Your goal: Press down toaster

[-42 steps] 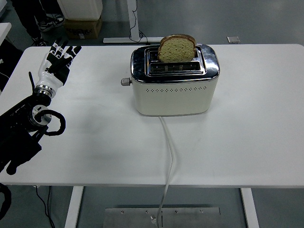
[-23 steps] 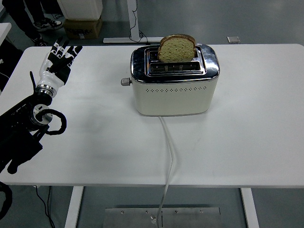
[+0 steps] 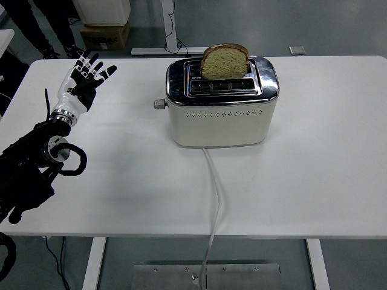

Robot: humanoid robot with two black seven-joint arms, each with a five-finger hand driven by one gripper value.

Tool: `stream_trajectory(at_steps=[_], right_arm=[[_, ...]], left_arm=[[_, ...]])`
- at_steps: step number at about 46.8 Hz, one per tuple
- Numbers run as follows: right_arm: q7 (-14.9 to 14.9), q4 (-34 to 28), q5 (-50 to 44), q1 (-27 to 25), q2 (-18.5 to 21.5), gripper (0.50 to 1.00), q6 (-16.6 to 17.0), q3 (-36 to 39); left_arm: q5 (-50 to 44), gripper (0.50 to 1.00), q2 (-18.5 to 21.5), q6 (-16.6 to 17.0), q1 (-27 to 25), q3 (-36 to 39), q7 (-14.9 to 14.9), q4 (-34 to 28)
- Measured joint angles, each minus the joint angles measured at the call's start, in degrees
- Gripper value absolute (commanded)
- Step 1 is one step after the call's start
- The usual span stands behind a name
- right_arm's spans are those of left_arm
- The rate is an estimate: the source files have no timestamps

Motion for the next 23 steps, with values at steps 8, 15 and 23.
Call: stream_trajectory(at_steps=[8, 15, 23], right_arm=[[0.01, 0.00, 0.00, 0.01, 0.00, 0.998, 0.00, 0.01], [0.01, -0.02, 0.00, 0.01, 0.00, 0.998, 0.00, 0.01], [0.00, -0.01, 0.00, 0.01, 0.00, 1.000, 0.00, -0.02]], left_arm=[[4.81, 1.000, 2.35, -0.98, 0.20, 0.24, 0.01, -0.03], [6.96, 1.000, 5.35, -4.68, 0.25, 0.41, 0.00, -0.07], [14.11, 1.000, 9.09, -5.46, -0.37, 1.71, -0.01, -0.18]])
